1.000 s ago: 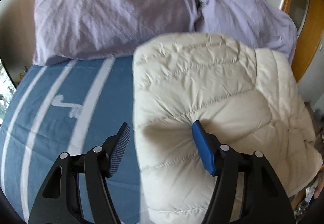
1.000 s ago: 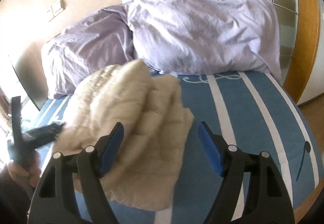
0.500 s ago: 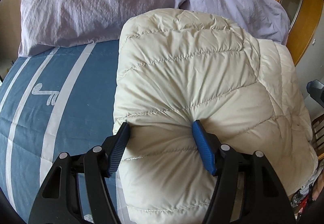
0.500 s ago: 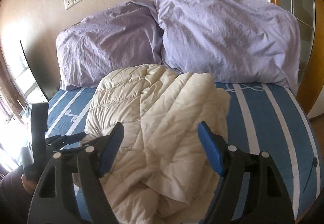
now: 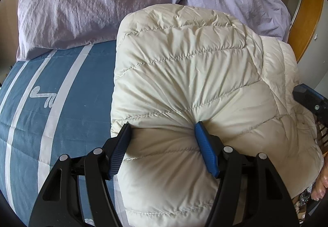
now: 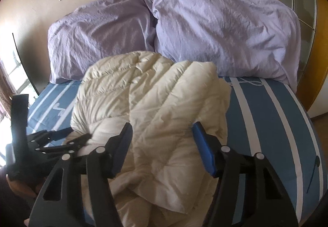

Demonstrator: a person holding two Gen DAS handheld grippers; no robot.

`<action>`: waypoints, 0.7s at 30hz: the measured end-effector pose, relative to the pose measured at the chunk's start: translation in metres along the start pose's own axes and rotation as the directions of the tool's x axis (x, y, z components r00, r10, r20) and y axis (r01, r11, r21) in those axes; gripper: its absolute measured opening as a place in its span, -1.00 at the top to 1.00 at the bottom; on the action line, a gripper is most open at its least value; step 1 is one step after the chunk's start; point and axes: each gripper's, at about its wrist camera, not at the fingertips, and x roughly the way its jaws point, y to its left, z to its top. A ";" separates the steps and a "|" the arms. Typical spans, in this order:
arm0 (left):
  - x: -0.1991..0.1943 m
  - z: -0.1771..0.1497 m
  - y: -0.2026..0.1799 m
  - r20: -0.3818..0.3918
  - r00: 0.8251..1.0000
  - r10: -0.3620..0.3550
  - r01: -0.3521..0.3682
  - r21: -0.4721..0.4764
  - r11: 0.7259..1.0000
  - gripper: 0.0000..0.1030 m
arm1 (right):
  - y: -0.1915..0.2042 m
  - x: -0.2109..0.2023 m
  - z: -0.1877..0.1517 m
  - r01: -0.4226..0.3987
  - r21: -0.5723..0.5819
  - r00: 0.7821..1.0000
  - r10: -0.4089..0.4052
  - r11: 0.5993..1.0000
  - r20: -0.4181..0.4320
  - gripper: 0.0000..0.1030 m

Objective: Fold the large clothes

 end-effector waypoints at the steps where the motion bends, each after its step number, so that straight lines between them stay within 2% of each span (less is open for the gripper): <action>1: 0.000 0.000 0.000 0.000 1.000 0.000 0.000 0.001 1.000 -0.27 | -0.002 0.002 -0.001 0.006 0.001 1.000 -0.006 1.000 -0.003 -0.18; 9: 0.002 0.000 -0.002 0.000 1.000 -0.003 0.003 0.005 1.000 -0.28 | -0.019 0.022 -0.021 0.038 0.021 0.998 -0.037 0.999 -0.045 -0.15; 14: -0.003 0.002 -0.004 0.012 1.000 0.003 -0.003 0.012 1.000 -0.28 | -0.031 0.036 -0.037 0.024 0.051 0.997 -0.020 0.998 -0.075 -0.14; 19: -0.014 0.018 -0.008 0.062 0.998 0.028 -0.028 0.006 1.000 -0.28 | -0.038 0.044 -0.047 0.007 0.075 0.996 0.000 0.997 -0.084 -0.14; 21: -0.017 0.028 -0.010 0.093 0.994 0.059 -0.060 0.009 0.998 -0.28 | -0.040 0.046 -0.049 -0.003 0.086 0.996 0.010 0.996 -0.086 -0.14</action>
